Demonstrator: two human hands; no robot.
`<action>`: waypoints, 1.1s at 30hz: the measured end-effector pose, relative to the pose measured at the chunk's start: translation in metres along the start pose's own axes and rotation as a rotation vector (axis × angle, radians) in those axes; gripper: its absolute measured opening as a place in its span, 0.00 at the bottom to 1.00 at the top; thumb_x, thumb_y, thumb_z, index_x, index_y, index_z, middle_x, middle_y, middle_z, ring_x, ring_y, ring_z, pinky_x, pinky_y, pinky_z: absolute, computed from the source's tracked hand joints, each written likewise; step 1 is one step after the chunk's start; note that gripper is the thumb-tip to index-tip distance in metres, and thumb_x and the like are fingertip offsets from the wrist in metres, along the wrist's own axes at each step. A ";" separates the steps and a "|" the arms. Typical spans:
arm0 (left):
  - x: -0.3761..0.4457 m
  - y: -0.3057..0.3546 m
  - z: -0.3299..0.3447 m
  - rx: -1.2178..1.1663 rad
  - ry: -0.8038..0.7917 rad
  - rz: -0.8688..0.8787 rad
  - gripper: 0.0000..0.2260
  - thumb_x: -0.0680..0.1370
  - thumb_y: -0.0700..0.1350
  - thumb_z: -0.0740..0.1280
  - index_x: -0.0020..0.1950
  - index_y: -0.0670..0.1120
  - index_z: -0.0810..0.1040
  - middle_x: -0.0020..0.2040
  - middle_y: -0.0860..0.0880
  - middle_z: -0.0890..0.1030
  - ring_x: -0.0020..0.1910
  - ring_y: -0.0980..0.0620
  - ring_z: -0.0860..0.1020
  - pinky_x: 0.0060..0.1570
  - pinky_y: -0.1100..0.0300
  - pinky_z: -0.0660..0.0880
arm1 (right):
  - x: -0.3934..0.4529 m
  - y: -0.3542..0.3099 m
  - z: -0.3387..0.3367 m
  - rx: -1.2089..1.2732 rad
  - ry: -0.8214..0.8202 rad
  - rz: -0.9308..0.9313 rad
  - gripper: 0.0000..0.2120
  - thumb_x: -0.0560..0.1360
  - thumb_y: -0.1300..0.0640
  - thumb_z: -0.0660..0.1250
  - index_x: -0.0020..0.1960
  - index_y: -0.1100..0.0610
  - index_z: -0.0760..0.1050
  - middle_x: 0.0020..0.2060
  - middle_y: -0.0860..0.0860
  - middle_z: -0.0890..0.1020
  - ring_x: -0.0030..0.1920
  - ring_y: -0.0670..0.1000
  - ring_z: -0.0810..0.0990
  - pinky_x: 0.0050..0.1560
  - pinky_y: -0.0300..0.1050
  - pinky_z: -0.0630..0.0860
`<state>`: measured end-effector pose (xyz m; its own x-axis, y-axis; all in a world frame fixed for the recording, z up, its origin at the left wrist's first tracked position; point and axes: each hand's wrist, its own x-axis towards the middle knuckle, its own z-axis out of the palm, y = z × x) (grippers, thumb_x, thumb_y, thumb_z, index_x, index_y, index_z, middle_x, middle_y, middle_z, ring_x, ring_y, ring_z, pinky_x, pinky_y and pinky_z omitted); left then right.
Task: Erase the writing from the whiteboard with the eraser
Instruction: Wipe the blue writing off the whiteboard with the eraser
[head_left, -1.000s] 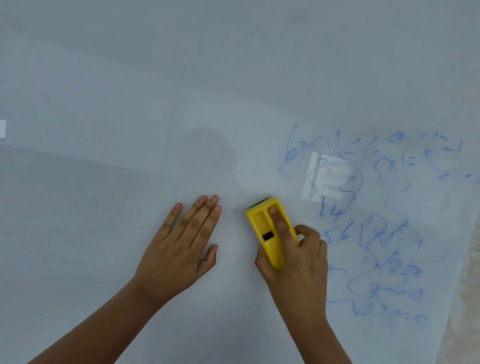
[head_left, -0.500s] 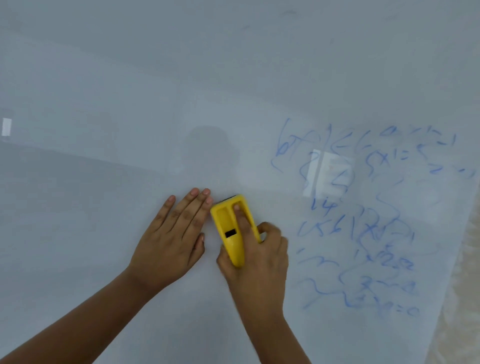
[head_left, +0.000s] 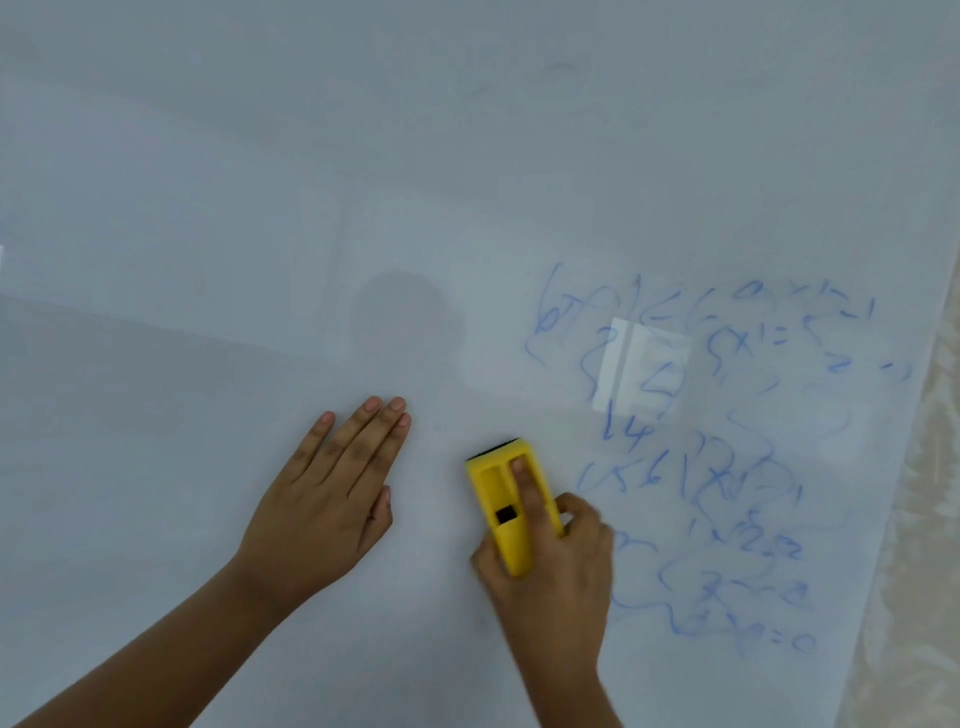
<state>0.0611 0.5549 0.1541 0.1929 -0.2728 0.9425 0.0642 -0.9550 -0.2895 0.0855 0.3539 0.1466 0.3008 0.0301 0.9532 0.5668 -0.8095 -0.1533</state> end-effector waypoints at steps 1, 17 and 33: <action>0.000 0.000 0.000 0.005 -0.001 -0.002 0.23 0.79 0.45 0.51 0.73 0.39 0.61 0.72 0.43 0.65 0.73 0.48 0.61 0.73 0.50 0.53 | 0.011 0.005 -0.002 0.002 0.058 0.050 0.34 0.60 0.47 0.68 0.66 0.43 0.66 0.45 0.58 0.76 0.38 0.60 0.73 0.35 0.51 0.75; 0.000 0.001 -0.005 -0.023 0.011 -0.001 0.23 0.77 0.43 0.54 0.71 0.37 0.64 0.70 0.41 0.69 0.70 0.45 0.64 0.72 0.49 0.54 | 0.121 -0.012 -0.015 0.070 0.274 0.084 0.28 0.67 0.41 0.62 0.67 0.44 0.66 0.50 0.57 0.73 0.45 0.58 0.72 0.37 0.51 0.74; 0.114 0.033 -0.014 -0.177 0.121 -0.185 0.27 0.73 0.39 0.53 0.72 0.33 0.61 0.69 0.35 0.69 0.71 0.39 0.64 0.71 0.46 0.56 | 0.121 0.006 -0.031 0.037 0.226 0.040 0.28 0.66 0.46 0.70 0.65 0.46 0.71 0.49 0.59 0.75 0.44 0.60 0.73 0.38 0.53 0.74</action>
<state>0.0710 0.4907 0.2540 0.0751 -0.0939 0.9927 -0.0866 -0.9924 -0.0873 0.1017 0.3350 0.2691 0.1468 -0.1373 0.9796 0.5867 -0.7853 -0.1980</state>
